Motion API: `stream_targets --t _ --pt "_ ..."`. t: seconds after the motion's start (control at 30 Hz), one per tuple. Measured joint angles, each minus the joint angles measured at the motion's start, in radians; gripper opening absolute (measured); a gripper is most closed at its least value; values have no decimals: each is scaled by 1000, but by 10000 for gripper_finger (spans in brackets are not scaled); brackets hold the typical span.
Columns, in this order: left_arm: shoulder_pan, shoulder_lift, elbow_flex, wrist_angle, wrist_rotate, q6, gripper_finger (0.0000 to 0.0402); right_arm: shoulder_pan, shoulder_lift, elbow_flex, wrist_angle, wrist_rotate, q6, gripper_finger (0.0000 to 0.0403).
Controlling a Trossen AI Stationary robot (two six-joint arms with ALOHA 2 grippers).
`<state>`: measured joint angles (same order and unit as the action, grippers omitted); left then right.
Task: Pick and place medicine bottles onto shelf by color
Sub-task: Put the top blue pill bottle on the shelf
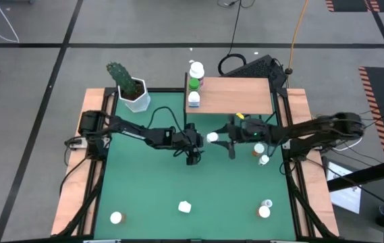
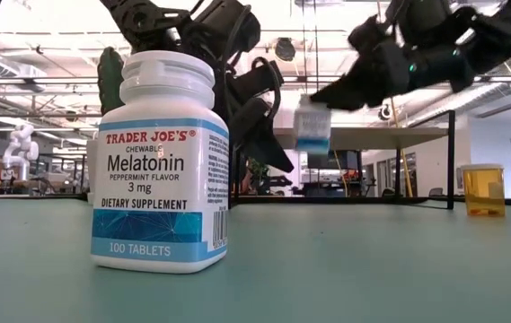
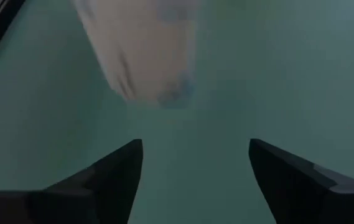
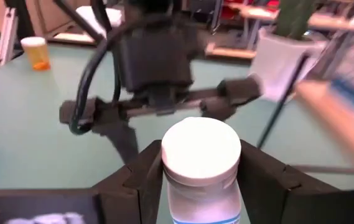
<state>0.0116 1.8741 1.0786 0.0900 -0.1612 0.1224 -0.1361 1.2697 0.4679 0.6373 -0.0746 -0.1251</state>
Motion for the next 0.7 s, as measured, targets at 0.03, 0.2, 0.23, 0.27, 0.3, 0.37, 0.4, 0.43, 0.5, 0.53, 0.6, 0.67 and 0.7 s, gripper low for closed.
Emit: stream_targets --t 0.03,0.2,0.23,0.27,0.3,0.37,0.4,0.43,0.5,0.53,0.6,0.67,0.7 --pt "0 -2 0 -1 0 1 299 -8 -36 0 -24 1 -12 161" --pt "-8 3 0 21 15 12 293 -89 -208 26 -151 -5 -48 161" --pt "-7 4 0 22 23 17 290 -114 -231 50 -212 -5 -57 161" --pt "-7 6 0 21 33 26 286 -138 -245 77 -271 -5 -69 161" --pt "-6 6 0 24 46 36 283 -163 -249 114 -325 -5 -81 161" --pt "-5 6 0 45 63 59 276 -209 -246 184 -415 -5 -118 161" --pt "-6 6 0 58 71 71 272 -232 -237 219 -444 -6 -140 161" --pt "-7 6 0 70 82 82 269 -257 -223 253 -461 -9 -164 161" --pt "-7 6 0 96 86 96 261 -317 -188 309 -488 -25 -203 161" --pt "-8 6 0 106 87 103 258 -356 -166 332 -497 -50 -213 161" --pt "-7 6 0 107 86 117 253 -446 -110 363 -471 -117 -218 161" --pt "-6 6 0 107 86 131 250 -547 -38 388 -432 -190 -188 161" --pt "-7 6 0 110 86 136 249 -593 4 403 -414 -234 -165 161"
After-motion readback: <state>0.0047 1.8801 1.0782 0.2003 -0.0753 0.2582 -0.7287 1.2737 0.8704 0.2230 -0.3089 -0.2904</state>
